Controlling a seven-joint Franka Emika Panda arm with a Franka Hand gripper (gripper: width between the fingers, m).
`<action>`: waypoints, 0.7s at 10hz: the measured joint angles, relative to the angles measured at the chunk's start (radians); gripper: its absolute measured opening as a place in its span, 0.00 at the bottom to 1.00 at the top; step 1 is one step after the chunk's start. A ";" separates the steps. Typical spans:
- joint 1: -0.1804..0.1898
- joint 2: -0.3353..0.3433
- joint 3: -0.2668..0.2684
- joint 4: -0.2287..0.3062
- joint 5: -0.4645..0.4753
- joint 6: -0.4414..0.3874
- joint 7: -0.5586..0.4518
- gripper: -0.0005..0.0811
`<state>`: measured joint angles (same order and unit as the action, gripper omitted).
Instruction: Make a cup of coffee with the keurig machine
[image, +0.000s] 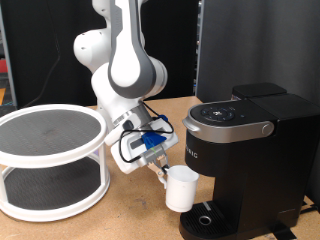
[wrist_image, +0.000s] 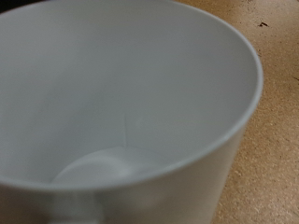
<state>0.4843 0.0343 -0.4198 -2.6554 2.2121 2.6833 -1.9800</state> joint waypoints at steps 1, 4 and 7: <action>0.001 0.010 0.011 0.012 0.016 0.000 0.000 0.10; 0.003 0.048 0.040 0.051 0.060 0.000 0.000 0.10; 0.005 0.083 0.064 0.091 0.102 0.000 -0.003 0.10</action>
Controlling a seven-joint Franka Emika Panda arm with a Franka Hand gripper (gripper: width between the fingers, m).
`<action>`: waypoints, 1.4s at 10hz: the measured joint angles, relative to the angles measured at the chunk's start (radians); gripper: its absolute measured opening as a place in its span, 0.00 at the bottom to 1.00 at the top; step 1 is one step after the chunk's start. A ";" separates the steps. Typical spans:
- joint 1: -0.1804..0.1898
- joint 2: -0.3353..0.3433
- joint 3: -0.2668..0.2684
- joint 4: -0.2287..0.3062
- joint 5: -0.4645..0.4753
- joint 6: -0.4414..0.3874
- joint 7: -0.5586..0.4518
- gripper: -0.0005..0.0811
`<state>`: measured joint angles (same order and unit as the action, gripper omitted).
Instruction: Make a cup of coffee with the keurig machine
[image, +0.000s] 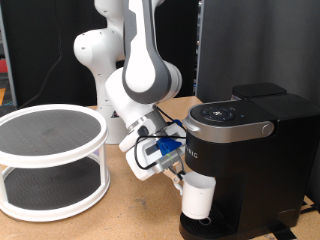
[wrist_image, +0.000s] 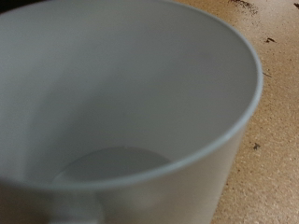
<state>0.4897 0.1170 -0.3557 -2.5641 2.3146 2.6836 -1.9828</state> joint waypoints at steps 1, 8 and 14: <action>0.001 0.011 0.006 0.013 0.006 0.000 0.000 0.10; 0.003 0.068 0.017 0.047 0.036 0.000 -0.017 0.33; -0.012 0.010 0.015 0.003 -0.162 -0.011 0.178 0.94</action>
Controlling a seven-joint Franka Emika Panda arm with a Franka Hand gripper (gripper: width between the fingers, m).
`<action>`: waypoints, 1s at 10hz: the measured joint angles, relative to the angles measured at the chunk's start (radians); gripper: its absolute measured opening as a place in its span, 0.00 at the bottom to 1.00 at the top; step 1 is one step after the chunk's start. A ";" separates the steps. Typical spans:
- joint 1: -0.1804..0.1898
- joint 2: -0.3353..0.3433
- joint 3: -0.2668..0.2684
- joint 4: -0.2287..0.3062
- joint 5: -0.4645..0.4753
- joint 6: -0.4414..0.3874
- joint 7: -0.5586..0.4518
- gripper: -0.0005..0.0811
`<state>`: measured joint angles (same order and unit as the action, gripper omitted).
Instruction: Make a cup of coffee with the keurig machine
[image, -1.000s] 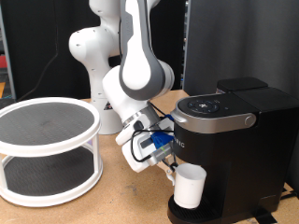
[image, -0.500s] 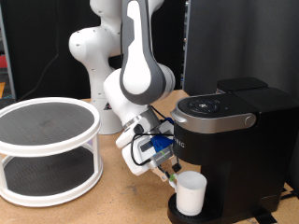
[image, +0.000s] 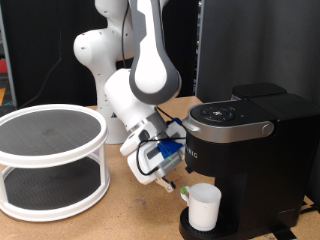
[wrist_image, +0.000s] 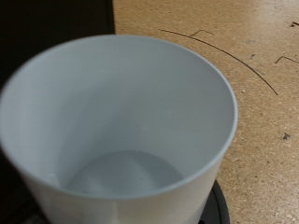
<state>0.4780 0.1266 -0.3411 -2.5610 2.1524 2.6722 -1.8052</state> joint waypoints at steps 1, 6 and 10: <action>-0.008 -0.040 -0.003 -0.027 -0.078 -0.001 0.063 0.98; -0.048 -0.241 -0.041 -0.177 -0.327 0.008 0.189 1.00; -0.056 -0.268 -0.049 -0.175 -0.355 -0.015 0.209 1.00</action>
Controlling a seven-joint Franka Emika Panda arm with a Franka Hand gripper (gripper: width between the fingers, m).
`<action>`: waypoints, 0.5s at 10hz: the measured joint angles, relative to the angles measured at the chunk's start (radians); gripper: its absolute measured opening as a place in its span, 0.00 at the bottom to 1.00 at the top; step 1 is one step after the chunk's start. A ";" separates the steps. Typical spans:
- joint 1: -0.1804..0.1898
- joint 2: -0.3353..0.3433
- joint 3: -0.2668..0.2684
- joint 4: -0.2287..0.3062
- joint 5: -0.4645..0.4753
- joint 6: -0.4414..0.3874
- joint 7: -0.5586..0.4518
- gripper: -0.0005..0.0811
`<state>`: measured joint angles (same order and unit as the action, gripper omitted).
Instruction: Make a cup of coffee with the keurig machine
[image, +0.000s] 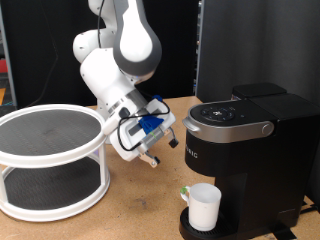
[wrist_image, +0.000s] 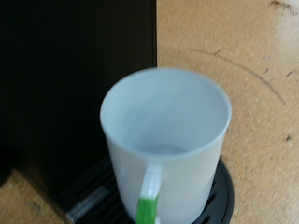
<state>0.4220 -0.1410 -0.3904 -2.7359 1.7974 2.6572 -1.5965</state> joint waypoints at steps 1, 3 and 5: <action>-0.008 -0.034 -0.005 -0.001 -0.044 -0.001 0.041 1.00; -0.024 -0.116 -0.015 -0.006 -0.151 -0.007 0.151 1.00; -0.044 -0.199 -0.019 -0.009 -0.257 -0.022 0.274 1.00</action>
<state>0.3784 -0.3397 -0.4092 -2.7447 1.5400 2.6350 -1.3225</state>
